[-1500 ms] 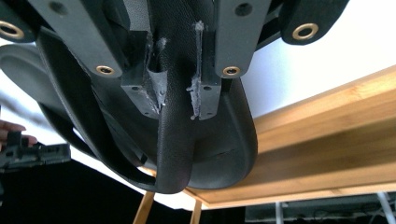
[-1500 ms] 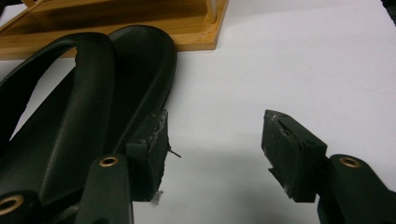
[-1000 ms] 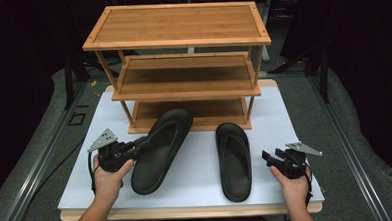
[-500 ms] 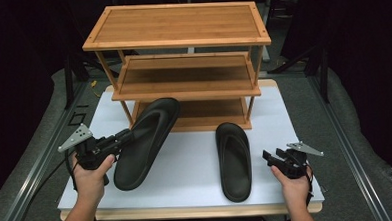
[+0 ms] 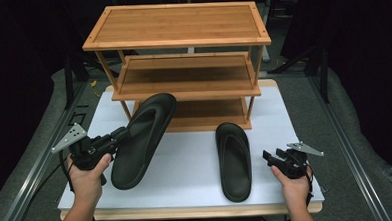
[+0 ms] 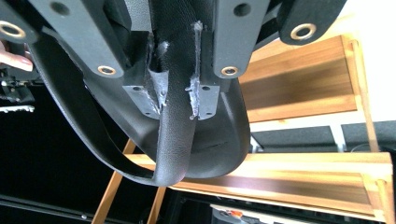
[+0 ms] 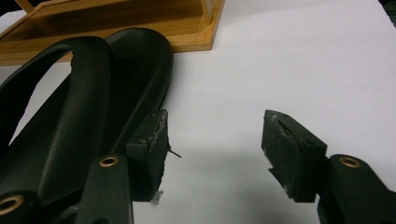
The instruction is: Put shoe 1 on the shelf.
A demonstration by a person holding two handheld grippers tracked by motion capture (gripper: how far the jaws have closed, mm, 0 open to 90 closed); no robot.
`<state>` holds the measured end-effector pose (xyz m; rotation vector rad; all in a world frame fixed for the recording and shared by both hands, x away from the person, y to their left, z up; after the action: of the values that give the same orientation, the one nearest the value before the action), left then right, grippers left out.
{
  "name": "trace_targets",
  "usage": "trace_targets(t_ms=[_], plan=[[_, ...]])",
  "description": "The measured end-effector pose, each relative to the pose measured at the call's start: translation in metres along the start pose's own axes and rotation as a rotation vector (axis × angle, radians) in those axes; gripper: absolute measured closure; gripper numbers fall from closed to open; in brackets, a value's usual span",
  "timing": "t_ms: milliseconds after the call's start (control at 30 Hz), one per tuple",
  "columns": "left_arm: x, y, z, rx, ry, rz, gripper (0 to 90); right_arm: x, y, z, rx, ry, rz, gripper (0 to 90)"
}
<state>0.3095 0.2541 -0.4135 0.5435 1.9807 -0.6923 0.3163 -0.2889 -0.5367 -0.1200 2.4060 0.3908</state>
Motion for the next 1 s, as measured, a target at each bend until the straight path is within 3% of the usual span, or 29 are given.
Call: trace_targets(t_ms=[333,600,800,1000], plan=[[-0.015,0.005,0.000,-0.057,-0.038,-0.003,73.6,0.000,0.000,0.002,-0.002,0.009,0.005,41.1],[-0.037,0.015,0.006,-0.108,-0.090,-0.007,73.7,0.001,0.000,0.002,0.001,0.009,0.008,41.1],[-0.053,0.026,0.017,-0.142,-0.121,-0.040,73.7,0.001,-0.001,0.002,-0.002,0.009,0.010,41.0],[-0.066,0.034,0.033,-0.184,-0.132,-0.040,73.8,0.001,-0.001,0.002,-0.002,0.006,0.015,40.9]])
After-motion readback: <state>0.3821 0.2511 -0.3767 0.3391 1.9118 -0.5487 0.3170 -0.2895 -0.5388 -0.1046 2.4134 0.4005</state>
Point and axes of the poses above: each handheld gripper's, and its own axes: z roughly forward along the jaws, x roughly out of its underside, y roughly to its left, the point moved 1 cm from there along z, roughly forward along the jaws, and after that the axes turned 14 degrees about y, right-handed, at the moved point
